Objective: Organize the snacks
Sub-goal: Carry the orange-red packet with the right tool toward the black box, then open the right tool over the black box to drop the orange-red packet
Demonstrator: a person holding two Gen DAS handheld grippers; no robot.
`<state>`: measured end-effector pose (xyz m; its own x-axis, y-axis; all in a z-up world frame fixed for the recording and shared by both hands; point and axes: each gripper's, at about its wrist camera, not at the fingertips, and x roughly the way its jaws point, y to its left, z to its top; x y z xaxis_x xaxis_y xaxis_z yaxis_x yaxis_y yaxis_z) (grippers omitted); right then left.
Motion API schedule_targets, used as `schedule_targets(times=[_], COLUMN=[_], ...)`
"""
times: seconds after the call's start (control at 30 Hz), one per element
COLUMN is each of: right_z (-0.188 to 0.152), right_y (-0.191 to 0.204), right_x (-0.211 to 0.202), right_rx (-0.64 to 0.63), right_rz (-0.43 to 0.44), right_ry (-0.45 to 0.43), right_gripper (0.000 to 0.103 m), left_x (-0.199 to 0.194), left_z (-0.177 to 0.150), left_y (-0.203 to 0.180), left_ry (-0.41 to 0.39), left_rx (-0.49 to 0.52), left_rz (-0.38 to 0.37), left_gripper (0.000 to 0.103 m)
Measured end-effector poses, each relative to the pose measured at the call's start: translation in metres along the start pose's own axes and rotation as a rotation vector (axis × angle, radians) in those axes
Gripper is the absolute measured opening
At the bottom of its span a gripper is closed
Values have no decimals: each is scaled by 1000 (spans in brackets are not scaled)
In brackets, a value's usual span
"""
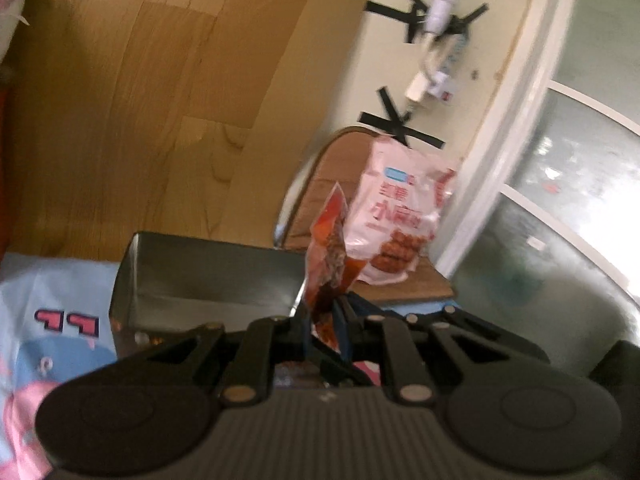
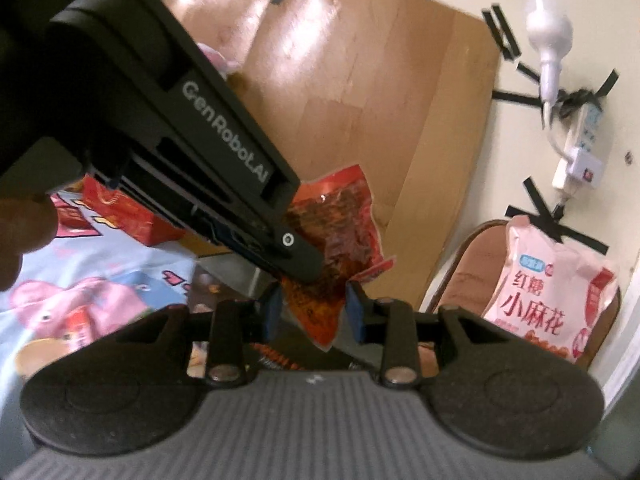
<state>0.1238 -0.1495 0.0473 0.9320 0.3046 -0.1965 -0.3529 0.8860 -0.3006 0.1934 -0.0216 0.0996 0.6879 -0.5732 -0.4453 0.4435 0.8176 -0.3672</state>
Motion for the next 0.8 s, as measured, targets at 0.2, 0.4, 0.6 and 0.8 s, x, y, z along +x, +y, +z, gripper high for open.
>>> schedule_targets(times=[0.2,0.4,0.6,0.8], right_z=[-8,-7,-29,-75], right_y=[-3,-18,-76,-90], right_x=[38,16,-46,-86], right_rx=[-19,78,406,570], right_rz=[-7,31,11,14], right_ry=[76,76,104,226], right_gripper=[41,43,43,44], left_x=[43,29,-29,-47], left_z=[8,1,-27,-78], left_y=[26,27,24,19], left_ry=[55,41,9,84], left_rx=[-52,-55,-96,-139], left_rz=[68,84,46,29], left_gripper=[21,27,27,27])
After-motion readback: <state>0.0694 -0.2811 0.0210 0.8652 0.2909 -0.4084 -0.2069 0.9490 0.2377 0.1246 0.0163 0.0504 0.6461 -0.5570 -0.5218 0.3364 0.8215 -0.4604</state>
